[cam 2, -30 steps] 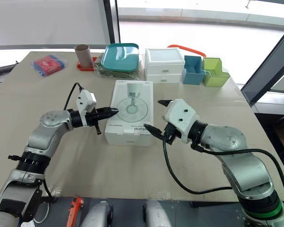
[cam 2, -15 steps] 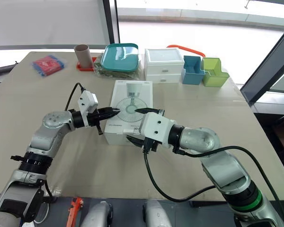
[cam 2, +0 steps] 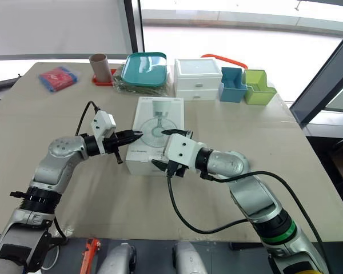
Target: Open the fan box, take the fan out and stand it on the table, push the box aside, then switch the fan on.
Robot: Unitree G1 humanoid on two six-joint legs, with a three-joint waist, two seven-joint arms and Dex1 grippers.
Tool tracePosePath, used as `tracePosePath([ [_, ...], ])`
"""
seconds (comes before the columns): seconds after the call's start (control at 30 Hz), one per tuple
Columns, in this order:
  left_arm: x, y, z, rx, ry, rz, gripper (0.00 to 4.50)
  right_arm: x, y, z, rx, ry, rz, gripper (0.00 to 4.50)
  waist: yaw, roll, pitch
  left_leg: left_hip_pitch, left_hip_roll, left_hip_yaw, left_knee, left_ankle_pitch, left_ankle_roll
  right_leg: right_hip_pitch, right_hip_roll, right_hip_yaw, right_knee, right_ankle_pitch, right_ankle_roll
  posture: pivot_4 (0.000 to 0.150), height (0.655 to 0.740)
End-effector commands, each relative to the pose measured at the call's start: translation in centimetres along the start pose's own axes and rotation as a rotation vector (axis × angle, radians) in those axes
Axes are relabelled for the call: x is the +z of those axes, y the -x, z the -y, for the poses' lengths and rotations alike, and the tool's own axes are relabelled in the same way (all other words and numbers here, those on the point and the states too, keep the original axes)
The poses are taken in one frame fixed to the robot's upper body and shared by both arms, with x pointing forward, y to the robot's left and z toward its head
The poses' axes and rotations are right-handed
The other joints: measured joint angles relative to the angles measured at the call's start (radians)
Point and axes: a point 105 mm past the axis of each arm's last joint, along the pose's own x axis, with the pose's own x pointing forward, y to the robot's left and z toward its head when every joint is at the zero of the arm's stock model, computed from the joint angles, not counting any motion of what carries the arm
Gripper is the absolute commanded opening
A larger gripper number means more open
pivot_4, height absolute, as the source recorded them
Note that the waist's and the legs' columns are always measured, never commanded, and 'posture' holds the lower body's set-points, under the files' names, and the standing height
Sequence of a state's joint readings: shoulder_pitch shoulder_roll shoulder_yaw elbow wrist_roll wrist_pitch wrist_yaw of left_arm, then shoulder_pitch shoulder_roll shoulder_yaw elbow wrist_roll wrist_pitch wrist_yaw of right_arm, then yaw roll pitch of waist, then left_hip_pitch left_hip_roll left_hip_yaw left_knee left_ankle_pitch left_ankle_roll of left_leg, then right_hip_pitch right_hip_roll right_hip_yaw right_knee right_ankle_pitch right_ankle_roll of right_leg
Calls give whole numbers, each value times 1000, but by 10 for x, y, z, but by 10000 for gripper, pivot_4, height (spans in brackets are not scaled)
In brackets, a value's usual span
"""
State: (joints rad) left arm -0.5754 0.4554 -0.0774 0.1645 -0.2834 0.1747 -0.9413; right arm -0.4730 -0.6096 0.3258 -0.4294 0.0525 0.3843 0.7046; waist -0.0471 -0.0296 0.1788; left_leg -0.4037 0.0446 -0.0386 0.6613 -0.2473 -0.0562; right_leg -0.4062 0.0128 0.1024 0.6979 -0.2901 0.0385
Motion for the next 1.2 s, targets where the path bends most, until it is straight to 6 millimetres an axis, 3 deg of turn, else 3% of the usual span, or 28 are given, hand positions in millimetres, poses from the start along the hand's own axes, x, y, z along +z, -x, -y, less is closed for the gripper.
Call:
tracePosePath([
  [0.03,2,4,-1,18,-12,-4,547,10,1,2,0,28,43,45000,0,0,0,0,0,0,0,0,0,0,0,0,0,0,0,1500,7400],
  [0.3,2,5,-2,30,-14,-6,547,15,4,-1,33,19,72,45000,0,0,0,0,0,-1,0,0,0,0,0,0,0,0,0,1500,7400],
  [0.83,0,3,-1,36,-23,-7,547,-3,-1,12,-38,52,-13,45000,0,0,0,0,0,-1,1,0,0,0,0,-1,0,0,0,1500,7400],
  [1.2,-3,3,3,25,-21,-17,547,12,1,27,-90,51,38,45000,0,0,0,0,0,-2,1,0,0,1,0,-2,0,0,-1,1500,7400],
])
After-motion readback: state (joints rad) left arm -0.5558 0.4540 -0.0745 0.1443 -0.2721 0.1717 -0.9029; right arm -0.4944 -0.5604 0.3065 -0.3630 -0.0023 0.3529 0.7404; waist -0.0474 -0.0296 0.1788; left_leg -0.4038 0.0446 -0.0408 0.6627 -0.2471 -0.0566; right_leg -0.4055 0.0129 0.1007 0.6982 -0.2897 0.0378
